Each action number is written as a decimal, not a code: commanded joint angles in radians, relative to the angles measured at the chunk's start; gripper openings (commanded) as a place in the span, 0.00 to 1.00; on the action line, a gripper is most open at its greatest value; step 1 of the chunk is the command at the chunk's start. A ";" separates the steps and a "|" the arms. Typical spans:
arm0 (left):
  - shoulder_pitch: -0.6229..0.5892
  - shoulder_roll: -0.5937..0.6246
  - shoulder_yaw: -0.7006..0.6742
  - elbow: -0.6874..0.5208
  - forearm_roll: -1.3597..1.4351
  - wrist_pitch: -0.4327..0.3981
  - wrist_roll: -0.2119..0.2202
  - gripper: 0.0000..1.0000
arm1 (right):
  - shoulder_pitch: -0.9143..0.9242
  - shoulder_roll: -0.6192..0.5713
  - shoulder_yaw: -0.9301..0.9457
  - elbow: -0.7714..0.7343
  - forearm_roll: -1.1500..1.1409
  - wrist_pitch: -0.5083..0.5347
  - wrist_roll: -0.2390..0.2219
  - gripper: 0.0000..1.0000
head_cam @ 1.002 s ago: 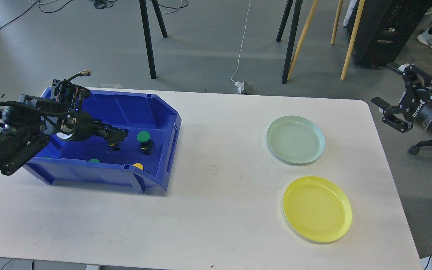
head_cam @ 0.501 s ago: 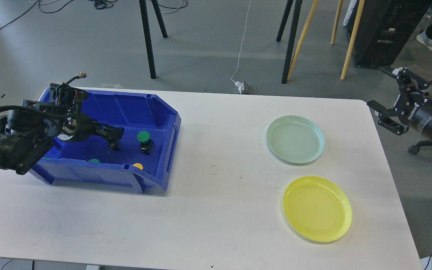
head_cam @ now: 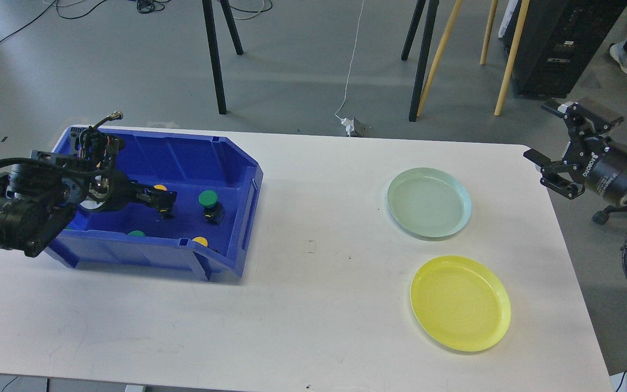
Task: Pass button and place on color plate
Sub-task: 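Lower the left gripper into the blue bin toward a yellow button, then grasp the yellow button with the left gripper and lift it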
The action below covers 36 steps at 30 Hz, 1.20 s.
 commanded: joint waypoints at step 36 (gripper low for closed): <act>-0.009 -0.051 0.046 0.113 -0.050 0.022 -0.031 0.34 | 0.000 0.003 0.001 -0.004 -0.003 0.000 0.000 0.99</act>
